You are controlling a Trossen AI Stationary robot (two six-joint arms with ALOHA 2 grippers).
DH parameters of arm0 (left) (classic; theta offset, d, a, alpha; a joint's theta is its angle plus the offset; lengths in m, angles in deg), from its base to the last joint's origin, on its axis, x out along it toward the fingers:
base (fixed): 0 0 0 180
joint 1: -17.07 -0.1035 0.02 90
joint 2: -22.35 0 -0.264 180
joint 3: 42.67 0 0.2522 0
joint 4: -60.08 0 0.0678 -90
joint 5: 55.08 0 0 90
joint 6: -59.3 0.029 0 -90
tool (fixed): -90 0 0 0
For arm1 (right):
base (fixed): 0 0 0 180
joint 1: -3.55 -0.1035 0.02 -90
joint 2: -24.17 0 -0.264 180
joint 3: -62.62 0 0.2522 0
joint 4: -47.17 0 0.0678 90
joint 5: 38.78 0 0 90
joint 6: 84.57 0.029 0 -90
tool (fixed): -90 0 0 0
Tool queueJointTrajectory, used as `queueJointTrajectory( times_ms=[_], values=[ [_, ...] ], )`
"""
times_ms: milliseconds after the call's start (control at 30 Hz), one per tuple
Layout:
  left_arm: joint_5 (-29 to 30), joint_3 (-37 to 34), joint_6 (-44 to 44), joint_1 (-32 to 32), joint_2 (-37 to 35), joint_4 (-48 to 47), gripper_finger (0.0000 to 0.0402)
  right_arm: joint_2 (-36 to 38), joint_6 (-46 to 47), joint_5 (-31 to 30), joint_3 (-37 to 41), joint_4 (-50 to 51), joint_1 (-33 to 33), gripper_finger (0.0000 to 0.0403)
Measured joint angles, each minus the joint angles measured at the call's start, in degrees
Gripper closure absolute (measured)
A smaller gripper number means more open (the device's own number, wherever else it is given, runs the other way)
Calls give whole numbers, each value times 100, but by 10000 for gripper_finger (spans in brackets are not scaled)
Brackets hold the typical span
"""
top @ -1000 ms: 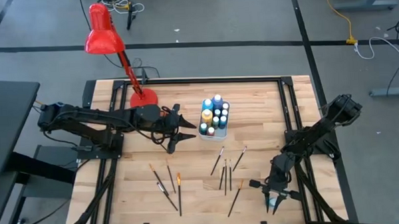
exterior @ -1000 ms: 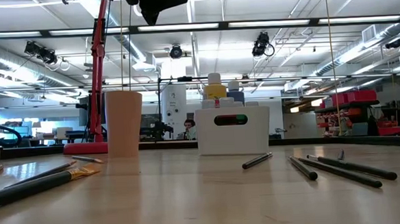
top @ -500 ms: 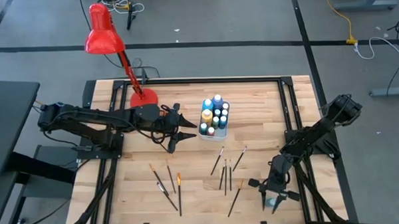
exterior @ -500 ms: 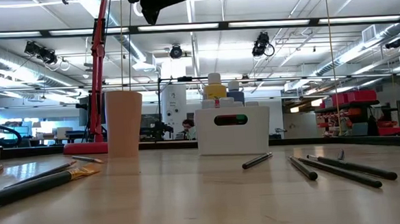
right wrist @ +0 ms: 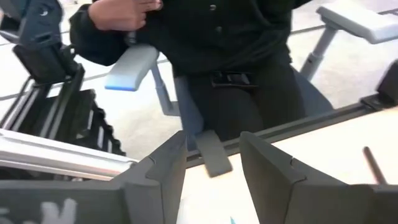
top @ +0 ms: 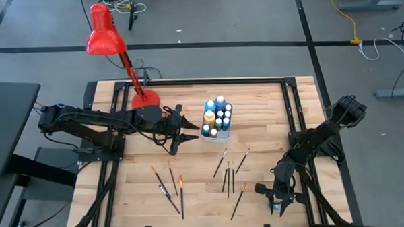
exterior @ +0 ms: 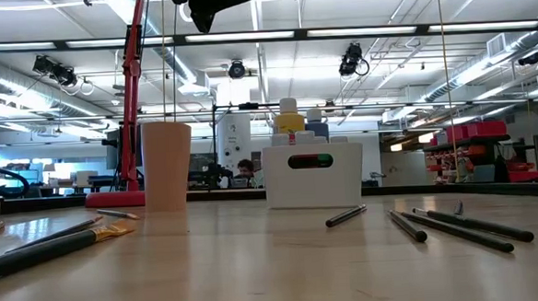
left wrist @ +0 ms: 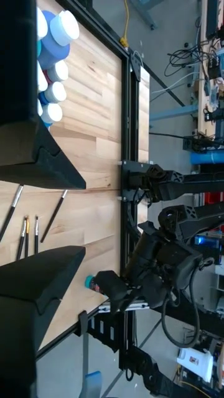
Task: Pick & Place Paint Supplies
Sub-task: Put the small dark green paint bottle into the white bin
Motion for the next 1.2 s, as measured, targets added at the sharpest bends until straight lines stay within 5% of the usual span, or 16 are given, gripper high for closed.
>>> queueJointTrajectory(
  times_ms=[700, 933, 1200],
  values=[
    [127, 0, 21, 0, 0, -2, 235, -2, -531, -172, -2, 677, -132, 256],
    [127, 0, 223, 0, 0, -4, 235, -9, -723, -208, 8, 544, -132, 296],
    [102, 0, 523, -1, 0, -9, 235, -11, -521, -1259, 15, -382, -92, 291]
  ],
)
